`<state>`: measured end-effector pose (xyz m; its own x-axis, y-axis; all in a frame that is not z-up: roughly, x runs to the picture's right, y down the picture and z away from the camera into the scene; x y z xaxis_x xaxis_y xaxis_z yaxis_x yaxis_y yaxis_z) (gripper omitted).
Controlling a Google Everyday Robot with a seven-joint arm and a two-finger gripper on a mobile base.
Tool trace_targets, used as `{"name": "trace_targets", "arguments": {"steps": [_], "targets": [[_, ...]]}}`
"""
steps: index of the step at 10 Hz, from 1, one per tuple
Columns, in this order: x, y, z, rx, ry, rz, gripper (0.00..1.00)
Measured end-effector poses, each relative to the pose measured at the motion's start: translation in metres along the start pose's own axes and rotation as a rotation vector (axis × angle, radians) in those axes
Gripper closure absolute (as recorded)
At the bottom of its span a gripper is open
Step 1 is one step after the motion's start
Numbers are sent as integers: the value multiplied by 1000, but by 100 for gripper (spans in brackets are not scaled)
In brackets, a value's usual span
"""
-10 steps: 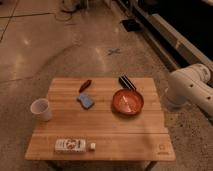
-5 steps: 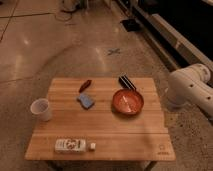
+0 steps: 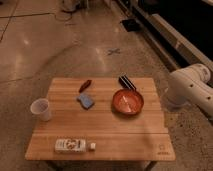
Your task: Place the pepper on the white sponge
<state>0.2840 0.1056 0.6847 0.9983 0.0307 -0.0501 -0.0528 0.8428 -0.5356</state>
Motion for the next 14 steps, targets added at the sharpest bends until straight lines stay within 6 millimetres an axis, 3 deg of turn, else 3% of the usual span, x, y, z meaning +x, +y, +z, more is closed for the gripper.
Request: {"name": "trace_targets", "arguments": {"steps": [9, 10, 14], "targets": [[0, -1, 0, 2, -4, 0, 20], [-12, -11, 3, 4, -22, -20, 20], [-94, -69, 26, 1, -107, -156, 20]]}}
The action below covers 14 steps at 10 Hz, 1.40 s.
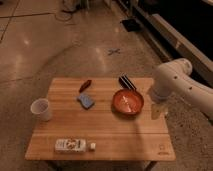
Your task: Place the pepper on the white sponge
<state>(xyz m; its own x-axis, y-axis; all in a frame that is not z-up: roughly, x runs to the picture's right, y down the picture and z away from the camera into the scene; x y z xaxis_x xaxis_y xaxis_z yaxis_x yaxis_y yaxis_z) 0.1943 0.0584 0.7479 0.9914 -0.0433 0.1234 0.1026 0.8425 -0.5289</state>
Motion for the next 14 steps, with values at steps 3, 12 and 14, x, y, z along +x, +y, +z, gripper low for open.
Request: {"name": "trace_targets", "arguments": {"steps": [3, 12, 14], "targets": [[-43, -56, 20, 37, -38, -106, 20], [-136, -165, 62, 313, -35, -348, 20], [-145, -165, 65, 319, -41, -366, 20]]}}
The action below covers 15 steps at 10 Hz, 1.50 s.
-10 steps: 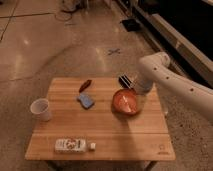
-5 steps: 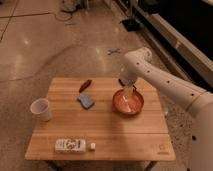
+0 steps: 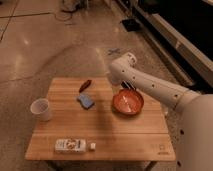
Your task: Place the pepper on the white sponge
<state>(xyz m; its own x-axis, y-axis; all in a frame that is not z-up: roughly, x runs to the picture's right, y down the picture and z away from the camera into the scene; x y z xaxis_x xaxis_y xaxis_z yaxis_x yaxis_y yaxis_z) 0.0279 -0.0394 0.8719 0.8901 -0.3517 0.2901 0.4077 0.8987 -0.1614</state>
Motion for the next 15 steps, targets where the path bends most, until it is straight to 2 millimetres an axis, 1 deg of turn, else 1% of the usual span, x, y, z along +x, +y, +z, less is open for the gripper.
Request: {"name": "trace_targets", "arguments": {"steps": [5, 6, 7, 9, 11, 12, 14, 15], "targets": [[0, 0, 0, 1, 0, -1, 20], [0, -7, 3, 14, 3, -13, 20], [-6, -16, 9, 27, -3, -30, 20], [-19, -37, 29, 47, -9, -89, 20], [-25, -49, 45, 51, -7, -136, 20], [-31, -59, 59, 47, -4, -179, 20], [-36, -69, 74, 40, 1, -222, 20], [-42, -78, 84, 37, 3, -254, 20]]}}
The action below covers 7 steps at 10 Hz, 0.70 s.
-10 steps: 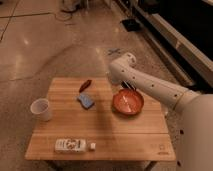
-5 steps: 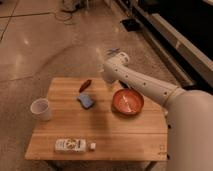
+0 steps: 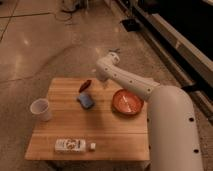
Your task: Place the pepper on the white sponge
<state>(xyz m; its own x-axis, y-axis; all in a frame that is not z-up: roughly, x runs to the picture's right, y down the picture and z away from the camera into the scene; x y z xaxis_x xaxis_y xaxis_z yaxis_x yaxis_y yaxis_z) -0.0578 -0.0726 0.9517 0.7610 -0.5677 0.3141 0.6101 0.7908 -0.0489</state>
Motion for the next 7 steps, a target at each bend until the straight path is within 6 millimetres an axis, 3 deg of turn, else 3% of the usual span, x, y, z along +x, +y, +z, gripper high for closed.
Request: {"name": "trace_targets", "arguments": {"steps": [7], "targets": [[-38, -46, 50, -16, 8, -211, 20]]}}
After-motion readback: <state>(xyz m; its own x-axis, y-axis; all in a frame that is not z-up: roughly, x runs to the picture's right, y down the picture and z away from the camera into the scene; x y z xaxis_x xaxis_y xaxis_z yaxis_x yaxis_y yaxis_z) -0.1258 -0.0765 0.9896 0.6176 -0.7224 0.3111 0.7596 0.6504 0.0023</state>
